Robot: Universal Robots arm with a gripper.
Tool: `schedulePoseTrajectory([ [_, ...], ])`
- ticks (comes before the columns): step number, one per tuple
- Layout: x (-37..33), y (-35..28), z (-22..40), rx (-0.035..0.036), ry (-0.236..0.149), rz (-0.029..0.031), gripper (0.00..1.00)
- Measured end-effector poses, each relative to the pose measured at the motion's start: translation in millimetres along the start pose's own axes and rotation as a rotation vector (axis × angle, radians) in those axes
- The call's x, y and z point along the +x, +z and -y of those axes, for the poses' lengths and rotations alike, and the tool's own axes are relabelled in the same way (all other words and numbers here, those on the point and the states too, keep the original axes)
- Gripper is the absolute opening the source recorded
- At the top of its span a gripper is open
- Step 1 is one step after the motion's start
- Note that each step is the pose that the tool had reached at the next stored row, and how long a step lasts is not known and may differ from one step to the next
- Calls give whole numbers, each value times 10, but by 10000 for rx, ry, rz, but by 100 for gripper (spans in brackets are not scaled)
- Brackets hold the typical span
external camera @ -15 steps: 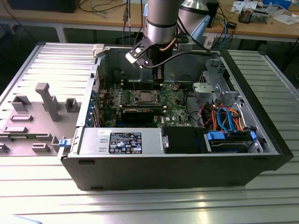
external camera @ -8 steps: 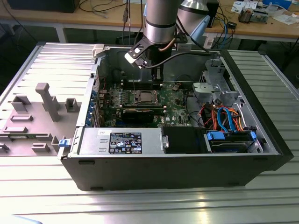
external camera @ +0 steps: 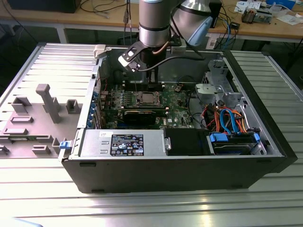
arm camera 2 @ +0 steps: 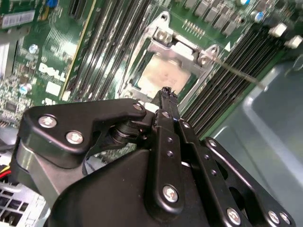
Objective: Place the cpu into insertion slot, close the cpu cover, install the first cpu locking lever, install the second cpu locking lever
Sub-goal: 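Close the cpu cover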
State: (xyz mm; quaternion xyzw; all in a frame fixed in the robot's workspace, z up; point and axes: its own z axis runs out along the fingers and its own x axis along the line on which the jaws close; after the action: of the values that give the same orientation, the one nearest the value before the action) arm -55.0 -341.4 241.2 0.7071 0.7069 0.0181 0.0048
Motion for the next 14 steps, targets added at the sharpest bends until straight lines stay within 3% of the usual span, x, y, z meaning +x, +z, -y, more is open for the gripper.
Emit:
schedulePoseTrajectory([
  [7, -3, 126, 230, 2, -10, 1, 11],
  [14, -5, 258, 291, 5, -13, 0, 11],
])
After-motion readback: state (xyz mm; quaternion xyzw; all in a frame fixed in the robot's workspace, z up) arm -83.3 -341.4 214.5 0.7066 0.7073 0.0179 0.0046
